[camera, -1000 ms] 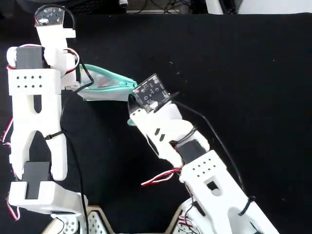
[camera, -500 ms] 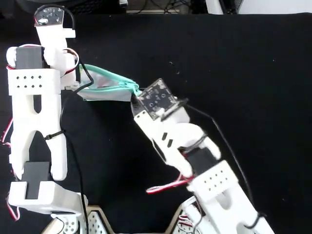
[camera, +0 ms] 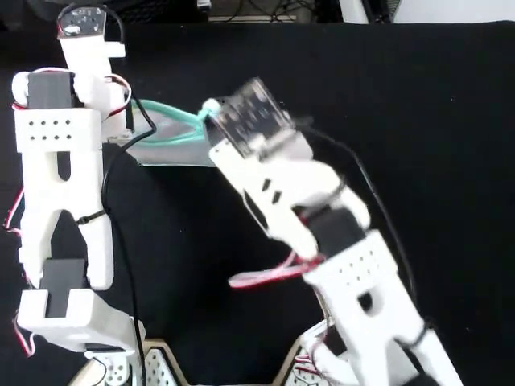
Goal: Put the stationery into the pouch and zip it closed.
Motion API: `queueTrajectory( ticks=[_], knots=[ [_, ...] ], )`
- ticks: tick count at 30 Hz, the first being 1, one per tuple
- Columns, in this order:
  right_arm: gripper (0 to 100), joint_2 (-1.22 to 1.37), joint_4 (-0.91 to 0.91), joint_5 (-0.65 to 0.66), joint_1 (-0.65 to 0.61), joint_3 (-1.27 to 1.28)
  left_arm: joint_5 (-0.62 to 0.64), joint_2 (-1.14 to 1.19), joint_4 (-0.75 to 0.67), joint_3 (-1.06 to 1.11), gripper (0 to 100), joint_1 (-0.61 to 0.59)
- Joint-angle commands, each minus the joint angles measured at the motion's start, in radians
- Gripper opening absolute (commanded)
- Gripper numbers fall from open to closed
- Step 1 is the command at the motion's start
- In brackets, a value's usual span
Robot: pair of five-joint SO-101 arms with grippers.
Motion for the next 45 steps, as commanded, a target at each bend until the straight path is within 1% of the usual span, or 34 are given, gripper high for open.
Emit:
queueTrajectory(
  ticks=[1,4,8,10,12,14,16,19,22,27,31,33,35,37,39,41,45],
  knots=[
    [1.2,0.124,0.101,0.038,0.014,-0.259,0.043,0.026,-0.015,-0.044,3,-0.019],
    [1.2,0.179,0.155,0.051,0.023,-0.337,0.063,0.017,-0.044,-0.045,3,-0.016],
    [1.2,0.174,0.158,0.051,0.052,-0.314,0.077,-0.003,-0.037,-0.139,3,-0.019],
    [1.2,0.162,0.143,0.051,0.066,-0.282,0.077,-0.023,-0.035,-0.186,3,-0.021],
    [1.2,0.150,0.084,0.046,0.071,-0.262,0.077,-0.055,-0.034,-0.226,3,-0.016],
    [1.2,0.139,0.075,0.046,0.071,-0.255,0.074,-0.094,-0.032,-0.239,4,-0.018],
    [1.2,0.127,0.071,0.046,0.071,-0.249,0.074,-0.137,0.000,-0.249,8,-0.021],
    [1.2,0.119,0.071,0.044,0.071,-0.249,0.075,-0.213,0.009,-0.232,17,-0.022],
    [1.2,0.120,0.071,0.044,0.071,-0.248,0.077,-0.301,0.008,-0.216,22,-0.021],
    [1.2,0.114,0.074,0.043,0.071,-0.248,0.074,-0.358,0.003,-0.151,22,-0.031],
    [1.2,0.114,0.066,0.041,0.072,-0.248,0.074,-0.423,0.008,-0.094,22,-0.122],
    [1.2,0.116,0.064,0.041,0.072,-0.251,0.072,-0.474,0.008,-0.047,22,-0.179],
    [1.2,0.114,0.064,0.037,0.072,-0.251,0.071,-0.537,0.008,0.030,22,-0.205],
    [1.2,0.114,0.064,-0.003,0.071,-0.255,0.069,-0.603,0.005,0.139,22,-0.185],
    [1.2,0.113,0.057,-0.037,0.068,-0.257,0.068,-0.651,-0.009,0.272,21,-0.130],
    [1.2,0.113,0.055,-0.052,0.066,-0.255,0.068,-0.680,-0.078,0.427,20,-0.064],
    [1.2,0.090,0.061,-0.051,0.064,-0.248,0.077,-0.709,-0.316,0.708,18,0.001]
  ],
)
